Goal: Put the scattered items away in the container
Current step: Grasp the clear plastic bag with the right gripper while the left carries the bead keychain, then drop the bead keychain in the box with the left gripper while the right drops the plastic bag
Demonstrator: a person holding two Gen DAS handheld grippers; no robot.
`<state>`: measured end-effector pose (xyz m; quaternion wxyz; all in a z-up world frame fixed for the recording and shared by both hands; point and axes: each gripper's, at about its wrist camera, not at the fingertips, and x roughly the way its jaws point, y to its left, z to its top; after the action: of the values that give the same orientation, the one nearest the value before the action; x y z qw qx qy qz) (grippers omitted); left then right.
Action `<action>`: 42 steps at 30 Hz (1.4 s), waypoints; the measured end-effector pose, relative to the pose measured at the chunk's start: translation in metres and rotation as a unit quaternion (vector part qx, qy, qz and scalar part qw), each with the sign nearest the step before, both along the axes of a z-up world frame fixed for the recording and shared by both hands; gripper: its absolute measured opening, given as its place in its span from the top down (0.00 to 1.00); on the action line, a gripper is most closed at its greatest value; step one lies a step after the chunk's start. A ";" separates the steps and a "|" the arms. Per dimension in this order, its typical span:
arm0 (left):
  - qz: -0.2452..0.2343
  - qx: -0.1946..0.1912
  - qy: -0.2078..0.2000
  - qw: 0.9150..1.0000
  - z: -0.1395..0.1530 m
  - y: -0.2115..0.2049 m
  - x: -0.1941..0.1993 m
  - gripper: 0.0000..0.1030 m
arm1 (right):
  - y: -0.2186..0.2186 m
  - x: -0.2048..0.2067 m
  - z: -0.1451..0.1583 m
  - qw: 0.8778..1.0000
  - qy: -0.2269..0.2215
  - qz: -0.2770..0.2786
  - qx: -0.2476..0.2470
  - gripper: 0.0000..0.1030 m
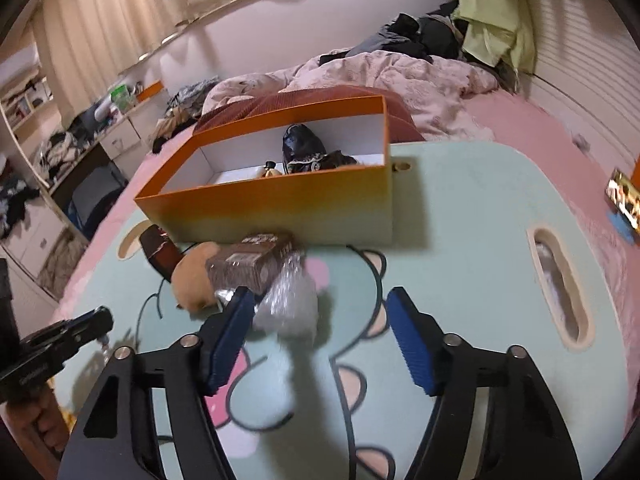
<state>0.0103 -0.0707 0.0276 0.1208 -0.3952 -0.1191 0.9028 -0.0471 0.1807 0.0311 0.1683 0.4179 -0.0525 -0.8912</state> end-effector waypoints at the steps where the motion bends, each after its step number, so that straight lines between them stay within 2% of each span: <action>1: -0.001 0.000 0.000 1.000 0.000 0.000 0.000 0.86 | -0.002 -0.002 -0.003 1.000 -0.003 0.012 -0.009 0.45; 2: -0.001 0.001 0.000 1.000 0.000 0.000 -0.001 0.86 | -0.003 -0.003 -0.005 1.000 -0.008 0.021 -0.018 0.50; 3: -0.001 0.002 0.000 1.000 0.000 0.001 0.000 0.86 | -0.005 -0.003 -0.009 0.999 -0.018 0.027 -0.016 0.68; 8: 0.002 0.003 -0.002 1.000 -0.002 -0.001 0.001 0.86 | 0.002 0.015 -0.012 0.999 -0.009 0.040 -0.014 0.68; 11: -0.001 0.015 0.001 1.000 0.003 -0.001 0.000 0.86 | 0.015 0.028 0.002 0.998 0.028 0.031 -0.037 0.69; 14: -0.007 0.019 0.009 1.000 0.013 0.002 -0.004 0.86 | 0.023 0.032 0.015 0.998 0.053 0.021 -0.035 0.69; 18: -0.022 0.011 0.027 0.999 0.039 0.009 -0.019 0.86 | 0.025 0.021 0.027 0.997 0.059 0.019 -0.042 0.69; 25: -0.028 0.011 0.050 0.998 0.097 0.020 -0.079 0.86 | 0.010 -0.013 0.063 0.995 0.092 0.022 -0.037 0.68; 28: -0.037 0.016 0.048 0.998 0.105 0.028 -0.108 0.86 | 0.001 -0.033 0.073 0.995 0.095 0.022 -0.036 0.68; 31: -0.014 0.024 0.020 0.999 0.090 0.031 -0.146 0.85 | -0.011 -0.061 0.071 0.996 0.082 0.009 -0.033 0.68; 32: -0.010 0.025 0.009 1.000 0.081 0.033 -0.158 0.78 | -0.016 -0.071 0.068 0.996 0.079 0.010 -0.037 0.68; 33: -0.010 0.020 -0.001 1.000 0.071 0.035 -0.168 0.51 | -0.019 -0.079 0.064 0.996 0.076 0.012 -0.042 0.67; 34: -0.005 0.004 -0.012 1.000 0.062 0.038 -0.174 0.34 | -0.022 -0.086 0.059 0.996 0.070 0.019 -0.055 0.61; 35: 0.007 -0.012 -0.013 1.000 0.056 0.038 -0.175 0.22 | -0.023 -0.095 0.052 0.995 0.056 0.034 -0.073 0.53; 36: 0.027 -0.025 -0.004 0.999 0.052 0.036 -0.171 0.22 | -0.023 -0.102 0.044 0.995 0.034 0.036 -0.084 0.35; 38: 0.022 -0.011 0.018 1.000 0.049 0.032 -0.159 0.20 | -0.013 -0.107 0.035 0.994 0.011 0.006 -0.105 0.34; 40: 0.009 0.008 0.023 1.000 0.049 0.027 -0.151 0.19 | 0.002 -0.099 0.033 0.989 0.017 -0.008 -0.146 0.34; 42: 0.024 0.005 0.024 0.999 0.056 0.022 -0.144 0.19 | 0.008 -0.090 0.036 0.987 0.028 -0.015 -0.156 0.34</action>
<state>-0.1339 -0.0485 0.0832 0.1037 -0.3696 -0.1302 0.9142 -0.1371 0.1888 0.0671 0.2195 0.3610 -0.1921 -0.8858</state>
